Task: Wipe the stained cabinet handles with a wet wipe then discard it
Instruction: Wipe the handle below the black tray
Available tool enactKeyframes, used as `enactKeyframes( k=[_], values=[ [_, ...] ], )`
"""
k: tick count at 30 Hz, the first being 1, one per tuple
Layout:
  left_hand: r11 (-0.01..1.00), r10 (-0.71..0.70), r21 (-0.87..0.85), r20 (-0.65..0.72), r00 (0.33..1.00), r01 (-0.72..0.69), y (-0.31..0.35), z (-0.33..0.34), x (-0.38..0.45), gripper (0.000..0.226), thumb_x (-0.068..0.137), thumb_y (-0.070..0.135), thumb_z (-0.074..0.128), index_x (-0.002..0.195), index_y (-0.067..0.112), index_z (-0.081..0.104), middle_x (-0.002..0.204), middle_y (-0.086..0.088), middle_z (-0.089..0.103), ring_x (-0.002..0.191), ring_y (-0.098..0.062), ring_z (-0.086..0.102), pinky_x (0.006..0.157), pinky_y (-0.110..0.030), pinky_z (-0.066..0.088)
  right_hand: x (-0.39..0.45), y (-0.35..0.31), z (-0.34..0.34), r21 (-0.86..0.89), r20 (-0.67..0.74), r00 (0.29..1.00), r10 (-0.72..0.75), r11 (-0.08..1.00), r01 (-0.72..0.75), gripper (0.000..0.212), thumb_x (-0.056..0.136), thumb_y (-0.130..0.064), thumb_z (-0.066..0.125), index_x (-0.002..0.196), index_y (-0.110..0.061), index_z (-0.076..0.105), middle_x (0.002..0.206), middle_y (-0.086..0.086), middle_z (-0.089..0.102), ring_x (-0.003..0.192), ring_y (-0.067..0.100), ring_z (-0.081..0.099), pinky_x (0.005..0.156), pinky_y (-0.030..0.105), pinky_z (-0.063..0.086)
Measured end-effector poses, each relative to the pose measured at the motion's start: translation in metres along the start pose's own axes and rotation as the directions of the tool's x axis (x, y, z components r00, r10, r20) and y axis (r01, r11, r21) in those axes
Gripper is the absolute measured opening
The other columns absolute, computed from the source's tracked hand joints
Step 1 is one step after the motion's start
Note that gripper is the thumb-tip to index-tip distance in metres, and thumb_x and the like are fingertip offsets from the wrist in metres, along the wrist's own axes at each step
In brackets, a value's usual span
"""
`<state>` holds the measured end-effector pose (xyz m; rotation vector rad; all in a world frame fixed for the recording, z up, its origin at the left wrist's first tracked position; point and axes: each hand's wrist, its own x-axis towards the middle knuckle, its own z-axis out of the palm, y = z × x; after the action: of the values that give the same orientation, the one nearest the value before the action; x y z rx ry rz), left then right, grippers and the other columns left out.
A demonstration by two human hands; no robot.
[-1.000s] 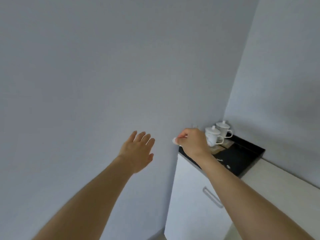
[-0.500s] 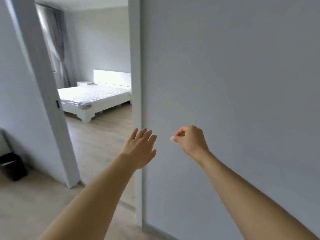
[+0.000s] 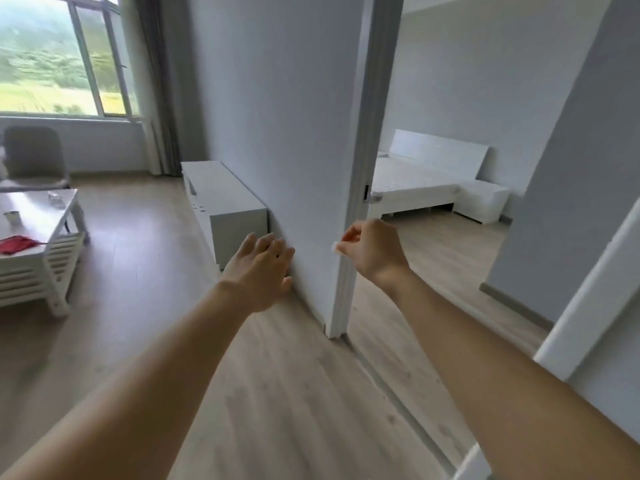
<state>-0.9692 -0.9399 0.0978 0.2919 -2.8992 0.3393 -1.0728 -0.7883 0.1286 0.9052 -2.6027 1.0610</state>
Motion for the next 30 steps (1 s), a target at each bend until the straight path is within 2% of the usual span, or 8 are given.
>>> enactKeyframes(
  k=[8, 11, 14, 18, 23, 30],
  values=[
    [0.992, -0.111, 0.079, 0.096, 0.989, 0.103, -0.155, 0.065, 0.119, 0.051, 0.102, 0.039, 0.036, 0.146, 0.017, 0.025, 0.154, -0.002, 0.022, 0.146, -0.02, 0.006, 0.117, -0.038, -0.002, 0.188, -0.033, 0.122, 0.079, 0.061, 0.995, -0.072, 0.995, 0.067, 0.013, 0.081, -0.021, 0.072, 0.08, -0.009, 0.067, 0.094, 0.009, 0.065, 0.086, 0.024, 0.062, 0.081, 0.034, 0.052],
    [0.987, -0.121, 0.108, 0.034, 0.992, 0.117, -0.216, 0.072, 0.17, 0.053, 0.102, 0.038, 0.036, 0.148, 0.017, 0.021, 0.154, 0.0, 0.023, 0.146, -0.018, 0.008, 0.117, -0.037, -0.003, 0.269, -0.055, 0.163, 0.081, 0.076, 0.994, -0.083, 0.994, 0.077, 0.012, 0.081, -0.019, 0.071, 0.081, -0.007, 0.066, 0.094, 0.01, 0.066, 0.085, 0.024, 0.062, 0.08, 0.033, 0.052],
    [0.978, -0.165, 0.139, 0.062, 0.984, 0.155, -0.28, 0.082, 0.201, 0.054, 0.102, 0.039, 0.034, 0.149, 0.016, 0.019, 0.155, -0.001, 0.022, 0.146, -0.018, 0.007, 0.117, -0.036, -0.003, 0.328, -0.09, 0.22, 0.106, 0.154, 0.982, -0.112, 0.99, 0.096, 0.011, 0.082, -0.018, 0.07, 0.083, -0.007, 0.067, 0.092, 0.009, 0.067, 0.083, 0.021, 0.062, 0.077, 0.03, 0.051],
    [0.962, -0.249, 0.139, 0.082, 0.965, 0.236, -0.366, 0.114, 0.233, 0.055, 0.102, 0.039, 0.034, 0.149, 0.016, 0.019, 0.155, -0.002, 0.025, 0.146, -0.019, 0.01, 0.117, -0.037, -0.001, 0.384, -0.142, 0.308, 0.152, 0.252, 0.944, -0.214, 0.972, 0.18, 0.011, 0.081, -0.019, 0.07, 0.083, -0.009, 0.067, 0.092, 0.007, 0.068, 0.088, 0.02, 0.062, 0.082, 0.032, 0.052],
    [0.935, -0.318, 0.199, 0.096, 0.943, 0.295, -0.516, 0.171, 0.282, 0.055, 0.102, 0.04, 0.034, 0.149, 0.017, 0.019, 0.155, -0.002, 0.025, 0.146, -0.019, 0.01, 0.117, -0.038, 0.0, 0.482, -0.216, 0.436, 0.191, 0.252, 0.923, -0.291, 0.95, 0.248, 0.009, 0.084, -0.018, 0.068, 0.086, -0.009, 0.069, 0.094, 0.005, 0.066, 0.085, 0.015, 0.06, 0.074, 0.025, 0.048],
    [0.909, -0.358, 0.262, 0.093, 0.929, 0.324, -0.736, 0.215, 0.372, 0.052, 0.101, 0.04, 0.034, 0.146, 0.016, 0.023, 0.151, -0.004, 0.03, 0.145, -0.022, 0.015, 0.118, -0.04, 0.003, 0.637, -0.313, 0.577, 0.228, 0.205, 0.941, -0.269, 0.948, 0.222, 0.01, 0.082, -0.018, 0.07, 0.083, -0.008, 0.069, 0.091, 0.007, 0.069, 0.086, 0.018, 0.063, 0.078, 0.029, 0.052]
  ],
)
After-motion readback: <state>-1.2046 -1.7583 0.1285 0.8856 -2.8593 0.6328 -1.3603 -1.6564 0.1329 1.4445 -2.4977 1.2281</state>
